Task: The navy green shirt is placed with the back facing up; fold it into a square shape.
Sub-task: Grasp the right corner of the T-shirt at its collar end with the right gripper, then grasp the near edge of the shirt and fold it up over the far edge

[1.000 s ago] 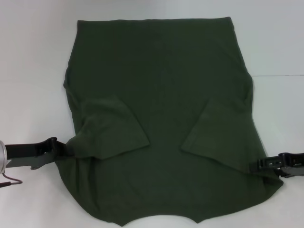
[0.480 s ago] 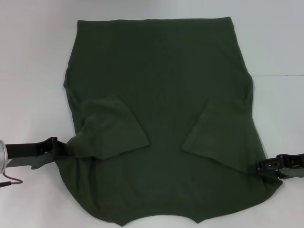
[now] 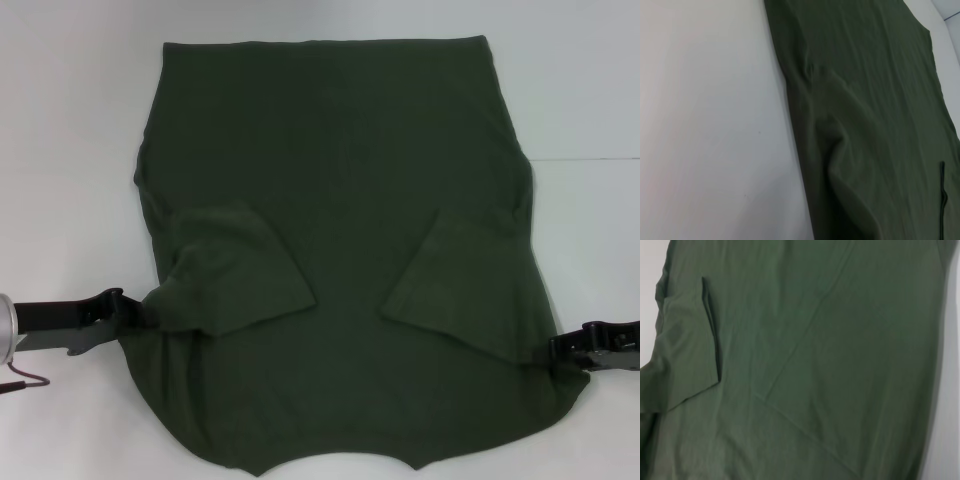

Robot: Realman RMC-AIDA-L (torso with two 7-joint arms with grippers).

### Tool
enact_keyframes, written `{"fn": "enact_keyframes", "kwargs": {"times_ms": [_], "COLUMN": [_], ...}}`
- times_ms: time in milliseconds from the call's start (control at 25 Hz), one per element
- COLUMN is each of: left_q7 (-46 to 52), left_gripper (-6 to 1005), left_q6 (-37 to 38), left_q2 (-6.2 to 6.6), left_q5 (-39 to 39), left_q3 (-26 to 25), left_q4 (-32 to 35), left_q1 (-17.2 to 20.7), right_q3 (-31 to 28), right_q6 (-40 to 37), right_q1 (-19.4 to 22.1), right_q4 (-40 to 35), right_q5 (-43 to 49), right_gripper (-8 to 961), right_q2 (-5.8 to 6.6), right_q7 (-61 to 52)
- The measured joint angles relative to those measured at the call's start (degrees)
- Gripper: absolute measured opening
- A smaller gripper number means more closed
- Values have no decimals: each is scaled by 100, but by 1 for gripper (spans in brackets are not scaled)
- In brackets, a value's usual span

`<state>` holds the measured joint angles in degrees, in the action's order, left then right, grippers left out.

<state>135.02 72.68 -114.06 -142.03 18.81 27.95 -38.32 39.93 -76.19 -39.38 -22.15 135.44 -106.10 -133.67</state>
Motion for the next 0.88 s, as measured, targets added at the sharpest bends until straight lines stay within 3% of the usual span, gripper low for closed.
{"fn": "enact_keyframes", "kwargs": {"times_ms": [160, 600, 720, 880], "left_q7": [-8, -38, -52, -254], "left_gripper": [7, 7, 7, 7], "left_q6": [0, 0, 24, 364], "left_q2": [-6, -11, -2, 35], "left_q5": [0, 0, 0, 35], "left_q3": [1, -26, -30, -36], "left_q4": [0, 0, 11, 63], "left_q1": [2, 26, 23, 5], "right_q3": [18, 22, 8, -32], "right_q6": [52, 87, 95, 29], "right_q1": [7, 74, 129, 181], "right_q4": [0, -24, -56, -70], "right_q5": [0, -1, -1, -23], "right_gripper": [417, 168, 26, 25], "right_q2": [0, -8, -4, 23], "right_q7": [-1, 318, 447, 730]}}
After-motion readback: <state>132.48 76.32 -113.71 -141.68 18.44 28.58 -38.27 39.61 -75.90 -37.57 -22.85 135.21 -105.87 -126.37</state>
